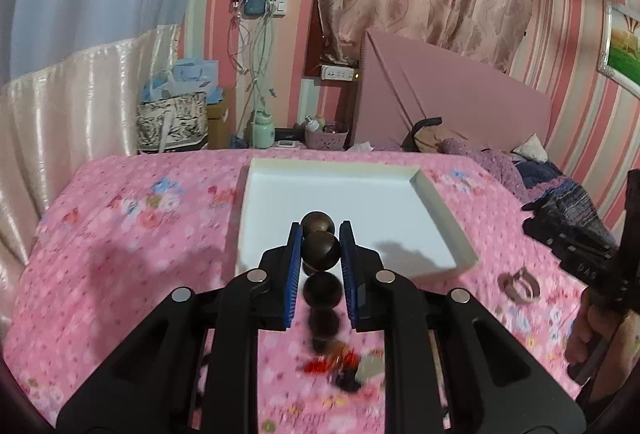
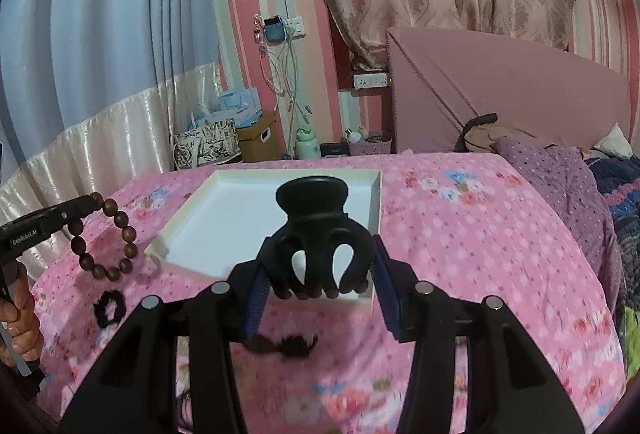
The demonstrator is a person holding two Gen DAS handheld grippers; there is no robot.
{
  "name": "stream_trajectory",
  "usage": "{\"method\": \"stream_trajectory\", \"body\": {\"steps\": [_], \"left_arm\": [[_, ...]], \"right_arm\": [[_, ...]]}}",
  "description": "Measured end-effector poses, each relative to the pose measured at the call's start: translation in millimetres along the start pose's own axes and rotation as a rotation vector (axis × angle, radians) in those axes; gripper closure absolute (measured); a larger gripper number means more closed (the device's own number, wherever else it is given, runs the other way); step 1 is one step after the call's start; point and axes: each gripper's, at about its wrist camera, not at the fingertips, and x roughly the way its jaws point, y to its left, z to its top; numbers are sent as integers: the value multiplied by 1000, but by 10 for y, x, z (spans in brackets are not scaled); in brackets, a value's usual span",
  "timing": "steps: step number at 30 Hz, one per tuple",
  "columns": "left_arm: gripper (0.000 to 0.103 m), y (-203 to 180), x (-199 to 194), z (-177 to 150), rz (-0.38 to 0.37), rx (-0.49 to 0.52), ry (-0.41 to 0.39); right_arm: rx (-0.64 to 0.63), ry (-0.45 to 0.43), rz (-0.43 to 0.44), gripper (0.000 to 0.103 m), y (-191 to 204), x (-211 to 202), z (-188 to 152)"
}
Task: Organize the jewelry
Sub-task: 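Carry the bracelet into the tray with the left tool while the right tool carries the claw clip there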
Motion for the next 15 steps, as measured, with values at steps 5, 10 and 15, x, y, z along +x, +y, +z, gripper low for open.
{"method": "stream_trajectory", "body": {"steps": [5, 10, 15], "left_arm": [[86, -51, 363, 107, 13, 12, 5], [86, -4, 725, 93, 39, 0, 32], [86, 72, 941, 63, 20, -29, 32]], "right_arm": [[0, 18, 8, 56, 48, 296, 109], [-3, 51, 5, 56, 90, 637, 137], [-19, 79, -6, 56, 118, 921, 23]]}}
